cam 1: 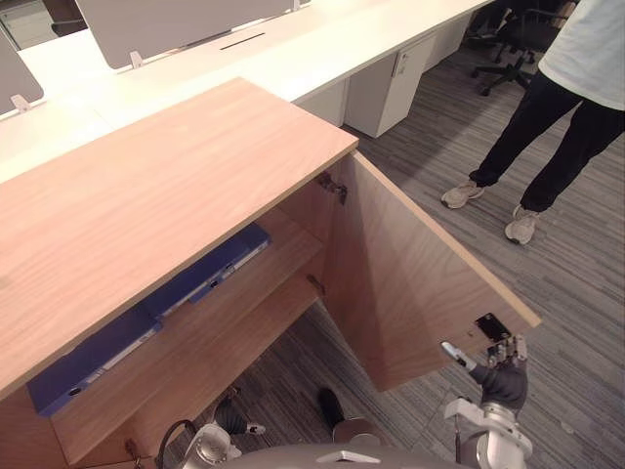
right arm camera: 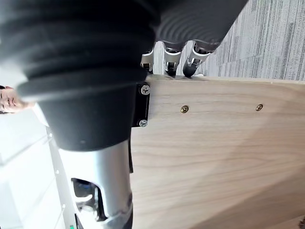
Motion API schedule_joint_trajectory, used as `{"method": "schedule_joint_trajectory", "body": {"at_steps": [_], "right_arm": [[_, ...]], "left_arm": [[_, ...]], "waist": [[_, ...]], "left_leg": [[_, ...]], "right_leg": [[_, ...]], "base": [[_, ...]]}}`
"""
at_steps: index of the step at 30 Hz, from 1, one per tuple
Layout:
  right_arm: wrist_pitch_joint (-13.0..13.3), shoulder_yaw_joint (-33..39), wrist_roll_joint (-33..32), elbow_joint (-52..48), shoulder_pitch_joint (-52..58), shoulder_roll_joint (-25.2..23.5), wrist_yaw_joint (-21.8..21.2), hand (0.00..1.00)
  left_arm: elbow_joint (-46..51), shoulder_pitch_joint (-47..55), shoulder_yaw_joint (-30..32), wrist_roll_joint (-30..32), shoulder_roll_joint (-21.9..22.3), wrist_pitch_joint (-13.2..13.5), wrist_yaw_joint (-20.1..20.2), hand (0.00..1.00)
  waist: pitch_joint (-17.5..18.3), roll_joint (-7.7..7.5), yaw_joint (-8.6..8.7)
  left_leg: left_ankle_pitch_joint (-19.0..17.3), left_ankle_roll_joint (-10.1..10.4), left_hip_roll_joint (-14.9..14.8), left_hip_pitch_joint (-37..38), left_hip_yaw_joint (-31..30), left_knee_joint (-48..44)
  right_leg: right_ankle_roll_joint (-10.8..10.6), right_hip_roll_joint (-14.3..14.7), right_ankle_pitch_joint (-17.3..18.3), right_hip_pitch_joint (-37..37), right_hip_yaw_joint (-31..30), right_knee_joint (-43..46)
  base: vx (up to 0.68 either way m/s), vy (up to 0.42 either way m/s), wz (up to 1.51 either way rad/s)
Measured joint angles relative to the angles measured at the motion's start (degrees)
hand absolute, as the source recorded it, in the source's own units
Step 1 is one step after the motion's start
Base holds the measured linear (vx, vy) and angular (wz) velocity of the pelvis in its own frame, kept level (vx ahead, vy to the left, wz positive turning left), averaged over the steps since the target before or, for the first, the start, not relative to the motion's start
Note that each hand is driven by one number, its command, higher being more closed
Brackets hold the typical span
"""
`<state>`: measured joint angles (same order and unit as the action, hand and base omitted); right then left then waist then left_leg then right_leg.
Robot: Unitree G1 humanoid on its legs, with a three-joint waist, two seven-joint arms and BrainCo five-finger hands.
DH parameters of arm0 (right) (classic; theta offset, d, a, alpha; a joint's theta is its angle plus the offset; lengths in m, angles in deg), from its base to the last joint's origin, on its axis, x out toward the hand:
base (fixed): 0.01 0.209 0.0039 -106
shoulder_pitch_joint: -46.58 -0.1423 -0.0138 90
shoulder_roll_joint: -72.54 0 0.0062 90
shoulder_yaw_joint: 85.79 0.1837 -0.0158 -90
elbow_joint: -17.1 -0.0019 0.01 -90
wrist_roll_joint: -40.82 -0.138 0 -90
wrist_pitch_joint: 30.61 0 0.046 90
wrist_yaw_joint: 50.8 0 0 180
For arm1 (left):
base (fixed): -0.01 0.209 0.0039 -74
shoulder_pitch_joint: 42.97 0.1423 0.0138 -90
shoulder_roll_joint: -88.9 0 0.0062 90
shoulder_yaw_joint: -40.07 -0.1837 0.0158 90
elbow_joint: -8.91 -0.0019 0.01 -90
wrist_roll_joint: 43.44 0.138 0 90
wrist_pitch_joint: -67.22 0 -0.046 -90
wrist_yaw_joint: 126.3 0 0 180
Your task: Walk over to the cabinet, pick up the folder, carry it to the office cabinet, place the folder inside the office cabinet, then close the office cabinet door
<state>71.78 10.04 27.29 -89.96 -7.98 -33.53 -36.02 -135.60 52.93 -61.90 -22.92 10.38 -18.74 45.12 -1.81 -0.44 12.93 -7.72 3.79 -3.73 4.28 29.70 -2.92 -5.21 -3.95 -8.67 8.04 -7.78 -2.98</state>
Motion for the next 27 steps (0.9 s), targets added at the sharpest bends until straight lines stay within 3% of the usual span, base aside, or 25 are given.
{"method": "schedule_joint_trajectory", "body": {"at_steps": [13, 16, 19, 20, 22, 24, 27], "right_arm": [[-0.3, -14.5, 2.7, -2.4, 13.3, 1.8, -9.6, 0.0], [-0.6, -17.8, 1.3, -3.6, 15.7, 4.1, -11.8, 0.0], [-1.8, -22.5, -3.0, -5.4, 18.1, 7.1, -14.9, 0.0], [-2.1, -23.3, -3.8, -5.4, 17.8, 7.9, -15.8, 0.0], [-2.1, -25.8, -5.8, -5.4, 11.9, 9.2, -19.5, 0.0], [-2.5, -26.5, -6.4, -2.6, 5.0, 8.8, -20.5, 0.0], [-2.6, -27.3, -6.4, 0.2, -2.6, 8.5, -20.9, 0.0]], "left_arm": [[5.9, 4.2, -4.3, 3.2, -2.9, 1.2, 0.7, 0.0], [10.0, 6.2, -5.8, 4.6, -4.5, 2.2, 1.9, 0.0], [11.6, 6.8, -6.2, 4.6, -4.9, 3.4, 3.3, 0.0], [11.8, 6.9, -6.2, 4.6, -5.4, 3.5, 3.5, 0.0], [9.4, 4.7, -6.1, 4.5, -7.1, 4.3, 4.7, 0.0], [6.3, 1.7, -6.0, 4.4, -8.6, 3.7, 6.0, 0.0], [6.8, 0.3, -6.0, 4.4, -8.6, 2.6, 6.2, 0.0]], "waist": [[0.8, -5.13, -0.47], [0.9, -6.24, -0.84], [1.4, -7.19, -2.32], [1.4, -7.29, -2.49], [2.4, -8.91, -3.28], [3.0, -10.23, -4.16], [3.0, -10.0, -5.16]], "left_leg": [[0.1, -0.1, 0.3, 0.7, -2.2, 0.1], [0.2, -0.2, 0.4, 0.8, -2.8, 0.1], [1.0, -0.8, 0.6, 1.1, -4.1, 1.3], [1.0, -0.6, 0.6, 1.1, -4.6, 1.5], [1.2, -0.4, 0.6, 1.2, -5.8, 2.0], [1.3, -0.3, 0.6, 1.7, -6.1, 2.2], [1.7, -1.1, 1.3, 1.6, -7.0, 2.7]], "right_leg": [[0.0, -0.1, 3.0, 0.0, 0.6, 4.1], [0.0, -0.2, 3.3, -0.4, 1.0, 4.3], [-1.1, -0.2, 3.7, -1.0, 2.5, 4.2], [-1.0, -0.6, 3.8, -1.1, 2.7, 4.2], [-0.8, -0.6, 3.9, -1.7, 3.7, 4.2], [-0.6, -0.7, 4.0, -2.3, 4.0, 4.2], [-0.6, -1.6, 3.9, -2.6, 5.1, 4.1]], "base": [[-0.04, -0.026, 0.05], [0.0, -0.001, 0.1], [0.02, -0.016, 0.21], [0.05, 0.005, 0.33], [0.03, 0.003, 0.27], [0.01, -0.003, 0.12], [0.02, 0.025, 0.15]]}}
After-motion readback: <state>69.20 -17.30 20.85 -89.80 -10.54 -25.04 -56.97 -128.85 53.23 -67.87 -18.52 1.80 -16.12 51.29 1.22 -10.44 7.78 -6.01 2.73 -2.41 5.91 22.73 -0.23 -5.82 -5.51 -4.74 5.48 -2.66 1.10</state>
